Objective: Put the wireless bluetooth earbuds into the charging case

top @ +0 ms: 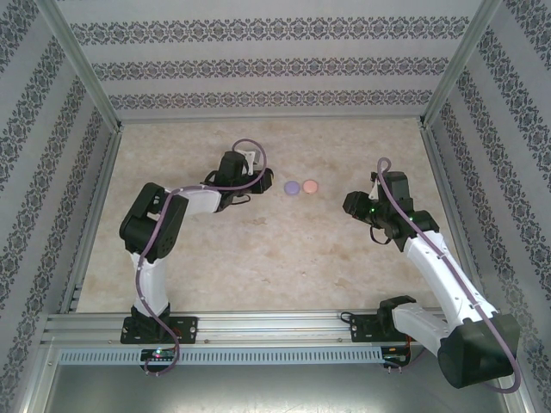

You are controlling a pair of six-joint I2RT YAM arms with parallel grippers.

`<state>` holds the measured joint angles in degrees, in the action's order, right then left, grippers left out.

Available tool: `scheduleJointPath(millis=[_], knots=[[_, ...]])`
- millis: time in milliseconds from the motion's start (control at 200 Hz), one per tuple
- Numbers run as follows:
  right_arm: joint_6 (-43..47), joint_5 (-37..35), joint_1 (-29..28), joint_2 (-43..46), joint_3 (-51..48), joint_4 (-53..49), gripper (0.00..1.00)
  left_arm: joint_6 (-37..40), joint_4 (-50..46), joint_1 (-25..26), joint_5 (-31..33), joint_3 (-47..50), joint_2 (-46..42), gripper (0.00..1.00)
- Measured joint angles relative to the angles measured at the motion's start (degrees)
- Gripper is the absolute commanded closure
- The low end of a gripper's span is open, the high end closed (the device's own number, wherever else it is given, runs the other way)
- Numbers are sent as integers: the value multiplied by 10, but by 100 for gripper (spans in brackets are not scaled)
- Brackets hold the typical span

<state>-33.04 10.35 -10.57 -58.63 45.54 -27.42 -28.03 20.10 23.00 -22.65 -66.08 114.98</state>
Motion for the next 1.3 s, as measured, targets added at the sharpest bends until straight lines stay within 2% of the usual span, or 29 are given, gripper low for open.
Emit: scheduleJointPath(millis=[135, 385, 520, 595, 719, 744, 764, 779, 879, 1024, 1174, 1299], knots=[[0, 0, 5, 0, 0, 0, 59, -16, -36, -9, -16, -24, 27, 93], [0, 0, 7, 0, 2, -1, 49, -29, -73, -18, -35, -34, 50, 80], [0, 0, 7, 0, 10, -3, 45, -31, -80, -24, -42, -37, 51, 66], [0, 0, 10, 0, 16, -4, 43, -34, -81, -25, -48, -41, 51, 52], [0, 0, 11, 0, 26, -7, 39, -31, -83, -25, -53, -45, 46, 37], [0, 0, 11, 1, 27, -7, 37, -28, -85, -26, -53, -45, 45, 27], [0, -1, 11, 1, 28, -8, 35, -28, -85, -26, -54, -44, 43, 4], [0, 0, 11, 1, 29, -10, 35, -25, -86, -26, -54, -44, 42, 0], [0, -1, 15, 2, 38, -17, 25, -22, -95, -33, -44, -38, 20, 1], [8, -7, 22, 9, 55, -30, 2, -11, -127, -70, -9, -2, -19, 1], [7, -14, 32, 18, 68, -37, 2, 6, -161, -105, 13, 30, -85, 1], [7, -18, 41, 19, 71, -40, 2, 25, -176, -114, 24, 30, -139, 1]])
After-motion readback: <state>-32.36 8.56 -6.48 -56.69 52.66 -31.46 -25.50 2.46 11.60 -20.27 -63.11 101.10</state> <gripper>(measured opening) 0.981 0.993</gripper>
